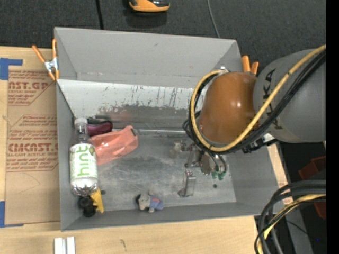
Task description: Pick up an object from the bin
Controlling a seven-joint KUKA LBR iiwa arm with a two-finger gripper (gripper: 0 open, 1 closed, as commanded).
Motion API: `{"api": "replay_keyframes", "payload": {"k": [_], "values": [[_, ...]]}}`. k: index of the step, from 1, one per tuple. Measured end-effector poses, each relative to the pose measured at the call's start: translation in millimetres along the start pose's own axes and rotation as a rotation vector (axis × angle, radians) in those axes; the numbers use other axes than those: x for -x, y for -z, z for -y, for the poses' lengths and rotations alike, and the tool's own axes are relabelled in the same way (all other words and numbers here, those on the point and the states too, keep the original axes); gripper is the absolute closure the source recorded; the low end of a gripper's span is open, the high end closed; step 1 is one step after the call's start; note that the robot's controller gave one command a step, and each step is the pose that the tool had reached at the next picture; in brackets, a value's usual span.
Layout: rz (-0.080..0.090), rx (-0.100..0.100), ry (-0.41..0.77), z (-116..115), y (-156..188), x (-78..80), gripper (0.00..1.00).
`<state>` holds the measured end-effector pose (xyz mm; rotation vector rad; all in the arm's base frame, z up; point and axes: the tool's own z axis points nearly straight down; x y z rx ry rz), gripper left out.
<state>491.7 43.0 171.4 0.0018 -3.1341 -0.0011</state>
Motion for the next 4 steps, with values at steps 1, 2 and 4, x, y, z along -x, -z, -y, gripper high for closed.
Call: {"api": "replay_keyframes", "payload": {"k": [1,2,4], "values": [[0.008,0.0,-0.001,0.2,4.4,1.6,0.0],[0.011,-0.001,0.102,-45.9,-55.6,-2.8,0.0],[0.006,-0.001,0.158,-84.5,-60.9,-10.0,0.0]]}}
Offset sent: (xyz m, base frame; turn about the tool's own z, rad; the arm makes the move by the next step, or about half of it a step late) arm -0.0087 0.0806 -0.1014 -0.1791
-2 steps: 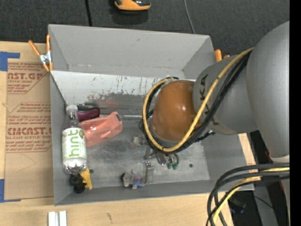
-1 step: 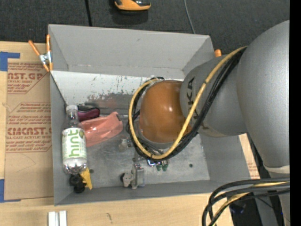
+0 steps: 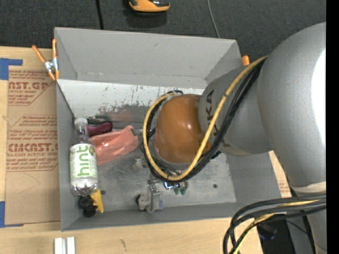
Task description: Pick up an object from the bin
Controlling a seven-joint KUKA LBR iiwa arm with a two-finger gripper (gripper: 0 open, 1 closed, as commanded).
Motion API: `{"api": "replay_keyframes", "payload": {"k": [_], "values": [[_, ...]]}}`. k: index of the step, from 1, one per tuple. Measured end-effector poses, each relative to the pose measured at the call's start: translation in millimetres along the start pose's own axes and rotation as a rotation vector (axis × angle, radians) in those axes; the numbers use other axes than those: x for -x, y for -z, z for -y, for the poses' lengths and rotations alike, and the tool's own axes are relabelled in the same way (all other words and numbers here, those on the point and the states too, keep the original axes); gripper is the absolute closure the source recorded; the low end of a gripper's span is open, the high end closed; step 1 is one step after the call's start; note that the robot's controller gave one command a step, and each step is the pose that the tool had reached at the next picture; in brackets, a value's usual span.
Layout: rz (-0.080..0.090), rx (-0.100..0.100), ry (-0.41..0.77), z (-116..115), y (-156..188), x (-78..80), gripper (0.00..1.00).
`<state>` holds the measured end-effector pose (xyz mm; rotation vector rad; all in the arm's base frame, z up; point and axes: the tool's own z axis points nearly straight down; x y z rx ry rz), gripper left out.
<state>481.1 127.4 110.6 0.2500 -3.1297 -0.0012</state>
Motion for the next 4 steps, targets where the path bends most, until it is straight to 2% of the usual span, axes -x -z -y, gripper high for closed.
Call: {"api": "replay_keyframes", "payload": {"k": [1,2,3,4], "values": [[0.015,-0.001,0.137,28.3,-40.8,-0.1,0.0],[0.003,0.0,-0.033,30.8,-40.6,-3.6,1.0],[0.003,0.001,-0.033,30.8,-40.5,-3.6,1.0],[-0.005,0.0,-0.033,30.9,-34.8,-5.6,1.0]]}}
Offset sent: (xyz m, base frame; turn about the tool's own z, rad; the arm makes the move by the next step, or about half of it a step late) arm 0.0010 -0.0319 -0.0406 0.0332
